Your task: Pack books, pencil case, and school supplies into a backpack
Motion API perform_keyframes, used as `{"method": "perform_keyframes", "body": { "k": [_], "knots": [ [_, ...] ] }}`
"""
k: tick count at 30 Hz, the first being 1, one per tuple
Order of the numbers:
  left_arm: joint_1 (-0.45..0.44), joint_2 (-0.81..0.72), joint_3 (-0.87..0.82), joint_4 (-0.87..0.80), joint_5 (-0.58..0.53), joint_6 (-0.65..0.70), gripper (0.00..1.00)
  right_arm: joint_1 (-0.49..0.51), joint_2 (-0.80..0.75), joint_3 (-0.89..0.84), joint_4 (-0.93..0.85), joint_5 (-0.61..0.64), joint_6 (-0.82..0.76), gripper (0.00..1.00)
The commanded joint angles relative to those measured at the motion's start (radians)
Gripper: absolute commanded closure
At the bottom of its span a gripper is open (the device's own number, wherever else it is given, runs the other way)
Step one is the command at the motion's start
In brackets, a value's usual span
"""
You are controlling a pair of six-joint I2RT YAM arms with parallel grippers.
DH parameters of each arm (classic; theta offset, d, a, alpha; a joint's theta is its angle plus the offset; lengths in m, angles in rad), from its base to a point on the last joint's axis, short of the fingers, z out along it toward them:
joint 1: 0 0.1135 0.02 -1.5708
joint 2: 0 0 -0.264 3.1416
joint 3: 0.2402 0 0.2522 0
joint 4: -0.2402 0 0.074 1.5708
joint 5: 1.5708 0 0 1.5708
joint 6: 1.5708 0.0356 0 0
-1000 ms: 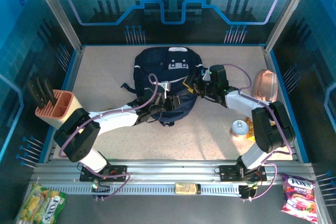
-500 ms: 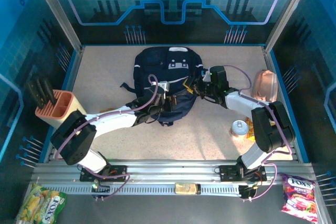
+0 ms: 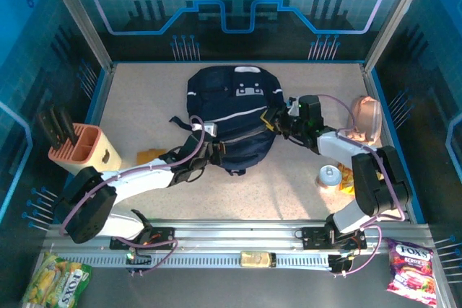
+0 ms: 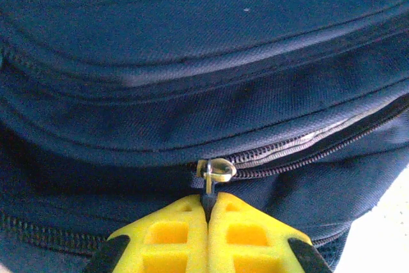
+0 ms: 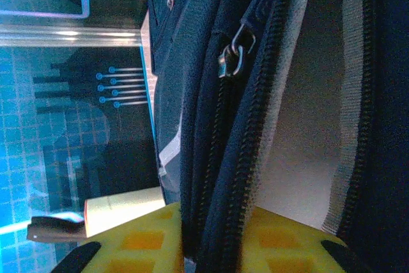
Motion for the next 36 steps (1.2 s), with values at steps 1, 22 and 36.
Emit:
{"method": "perform_keyframes", "body": {
  "k": [1, 22, 36],
  "knots": [
    [0.001, 0.029, 0.088, 0.053, 0.086, 0.098, 1.00, -0.030, -0.078, -0.014, -0.002, 0.094, -0.037, 0.73],
    [-0.091, 0.238, 0.279, 0.086, 0.196, 0.158, 1.00, 0.150, -0.079, -0.032, -0.071, 0.347, 0.138, 0.52],
    [-0.026, 0.118, 0.156, -0.032, 0.129, 0.189, 1.00, 0.070, -0.096, -0.023, -0.059, 0.296, 0.063, 0.84]
  ]
}}
